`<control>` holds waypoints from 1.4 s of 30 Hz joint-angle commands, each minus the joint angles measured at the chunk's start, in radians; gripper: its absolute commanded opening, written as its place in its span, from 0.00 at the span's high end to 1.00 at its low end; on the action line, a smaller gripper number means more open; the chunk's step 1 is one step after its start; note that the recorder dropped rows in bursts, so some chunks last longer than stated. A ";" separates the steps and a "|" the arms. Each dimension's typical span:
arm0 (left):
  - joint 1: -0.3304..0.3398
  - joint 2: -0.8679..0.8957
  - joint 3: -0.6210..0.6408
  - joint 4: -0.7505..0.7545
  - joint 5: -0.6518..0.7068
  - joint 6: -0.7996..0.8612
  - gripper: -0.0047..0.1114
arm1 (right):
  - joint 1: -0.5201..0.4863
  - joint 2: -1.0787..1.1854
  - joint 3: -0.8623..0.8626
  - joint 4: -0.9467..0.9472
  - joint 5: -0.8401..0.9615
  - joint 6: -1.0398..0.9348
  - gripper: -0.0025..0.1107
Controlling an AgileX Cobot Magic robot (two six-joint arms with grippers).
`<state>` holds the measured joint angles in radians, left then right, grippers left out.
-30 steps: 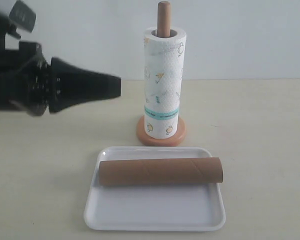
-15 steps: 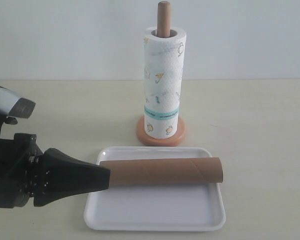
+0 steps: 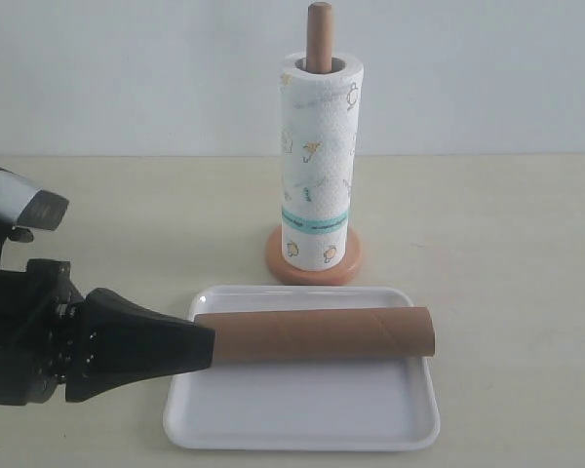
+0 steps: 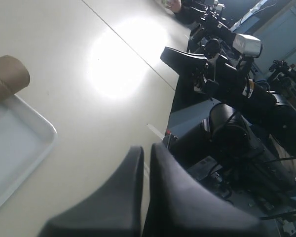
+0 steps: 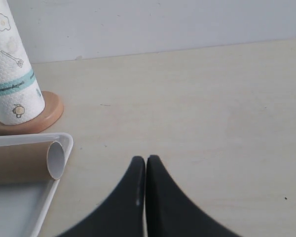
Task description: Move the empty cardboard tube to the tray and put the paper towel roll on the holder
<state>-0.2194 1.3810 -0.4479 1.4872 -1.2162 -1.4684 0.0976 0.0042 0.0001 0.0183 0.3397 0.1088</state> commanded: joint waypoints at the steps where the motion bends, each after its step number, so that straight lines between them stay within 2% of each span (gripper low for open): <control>1: 0.000 -0.050 0.004 -0.007 -0.005 -0.068 0.92 | -0.006 -0.004 0.000 -0.001 -0.006 0.001 0.98; 5: 0.000 -0.214 0.004 -0.007 -0.005 -0.147 0.92 | -0.006 -0.004 0.000 -0.001 -0.006 0.001 0.98; 13: 0.000 -0.696 0.004 -0.002 -0.005 -0.138 0.92 | -0.006 -0.004 0.000 -0.001 -0.006 0.001 0.98; 22: 0.000 -1.121 0.006 0.110 -0.005 -0.132 0.92 | -0.006 -0.004 0.000 -0.001 -0.006 0.001 0.98; 30: 0.000 -1.278 0.006 0.110 -0.005 -0.132 0.92 | -0.006 -0.004 0.000 -0.001 -0.006 0.001 0.98; 42: 0.000 -1.357 0.008 0.071 0.020 -0.171 0.92 | -0.006 -0.004 0.000 -0.001 -0.006 0.001 0.98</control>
<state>-0.2194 0.0410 -0.4457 1.5945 -1.2206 -1.6049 0.0976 0.0042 0.0001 0.0183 0.3397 0.1088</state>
